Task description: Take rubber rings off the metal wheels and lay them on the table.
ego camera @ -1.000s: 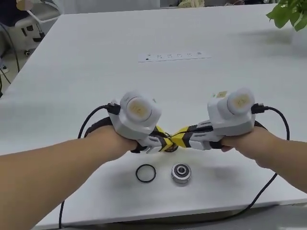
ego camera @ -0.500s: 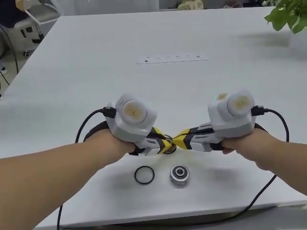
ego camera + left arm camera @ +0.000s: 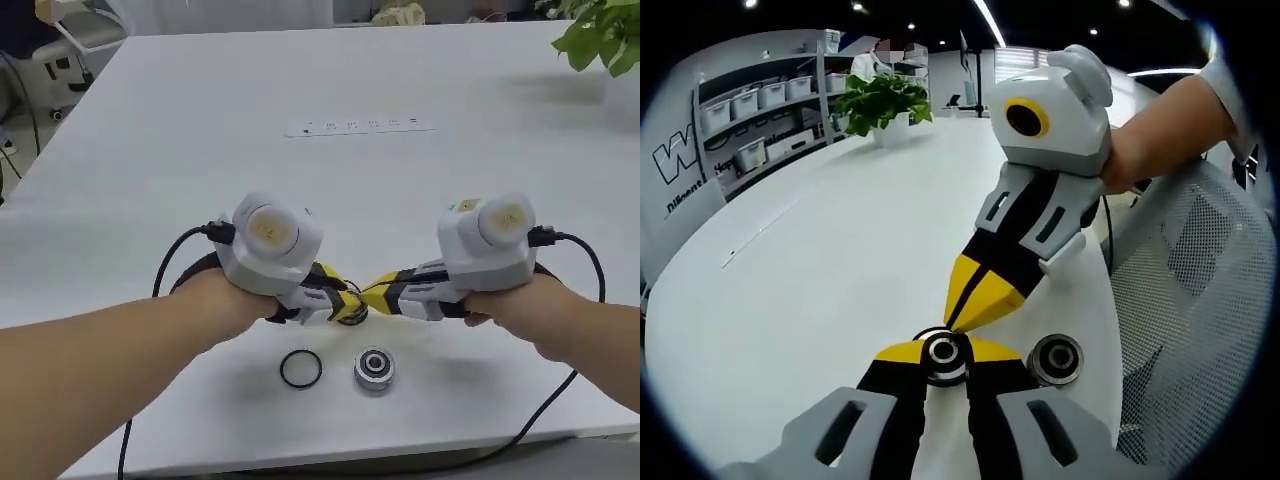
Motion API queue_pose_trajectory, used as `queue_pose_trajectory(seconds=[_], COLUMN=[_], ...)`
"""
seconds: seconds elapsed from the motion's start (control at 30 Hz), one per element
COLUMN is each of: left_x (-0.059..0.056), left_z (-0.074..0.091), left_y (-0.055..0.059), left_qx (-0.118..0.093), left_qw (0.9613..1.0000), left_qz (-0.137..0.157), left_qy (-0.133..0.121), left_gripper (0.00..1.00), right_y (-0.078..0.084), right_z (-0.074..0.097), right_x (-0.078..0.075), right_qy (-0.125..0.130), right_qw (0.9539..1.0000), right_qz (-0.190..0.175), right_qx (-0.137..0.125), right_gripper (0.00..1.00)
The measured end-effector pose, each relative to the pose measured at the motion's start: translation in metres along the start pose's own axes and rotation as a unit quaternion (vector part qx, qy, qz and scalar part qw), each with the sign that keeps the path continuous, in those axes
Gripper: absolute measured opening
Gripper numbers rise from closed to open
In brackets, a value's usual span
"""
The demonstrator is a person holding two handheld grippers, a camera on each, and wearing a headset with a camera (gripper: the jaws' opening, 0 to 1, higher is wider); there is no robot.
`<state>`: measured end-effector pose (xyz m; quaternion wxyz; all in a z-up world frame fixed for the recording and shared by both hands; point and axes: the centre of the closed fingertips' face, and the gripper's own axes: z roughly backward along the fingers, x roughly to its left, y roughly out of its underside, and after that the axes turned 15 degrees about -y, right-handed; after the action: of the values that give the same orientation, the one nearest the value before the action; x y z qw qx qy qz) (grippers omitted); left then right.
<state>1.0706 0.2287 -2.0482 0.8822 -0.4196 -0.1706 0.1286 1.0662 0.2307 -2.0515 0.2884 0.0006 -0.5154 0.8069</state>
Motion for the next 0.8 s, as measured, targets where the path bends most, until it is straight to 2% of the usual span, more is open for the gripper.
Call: queue_pose_trajectory(seconds=[0.27,0.5,0.8], left_x=[-0.004,-0.002,-0.004], left_z=[0.010,0.021,0.036], left_y=[-0.006,-0.015,-0.019], left_qx=[-0.013,-0.030,-0.045], left_qw=[0.9999,0.9994,0.9989], left_qz=[0.006,0.013,0.012], left_qy=[0.007,0.005,0.010], left_gripper=[0.16,0.22,0.28], right_y=[-0.003,-0.005,-0.009], right_z=[0.004,0.004,0.007], right_x=[-0.002,-0.002,0.000], right_qy=[0.001,0.001,0.000], right_qw=[1.0000,0.9999,0.9998], right_qz=[-0.001,-0.001,0.000], right_qx=[-0.008,-0.012,-0.018], right_gripper=[0.00,0.00,0.00])
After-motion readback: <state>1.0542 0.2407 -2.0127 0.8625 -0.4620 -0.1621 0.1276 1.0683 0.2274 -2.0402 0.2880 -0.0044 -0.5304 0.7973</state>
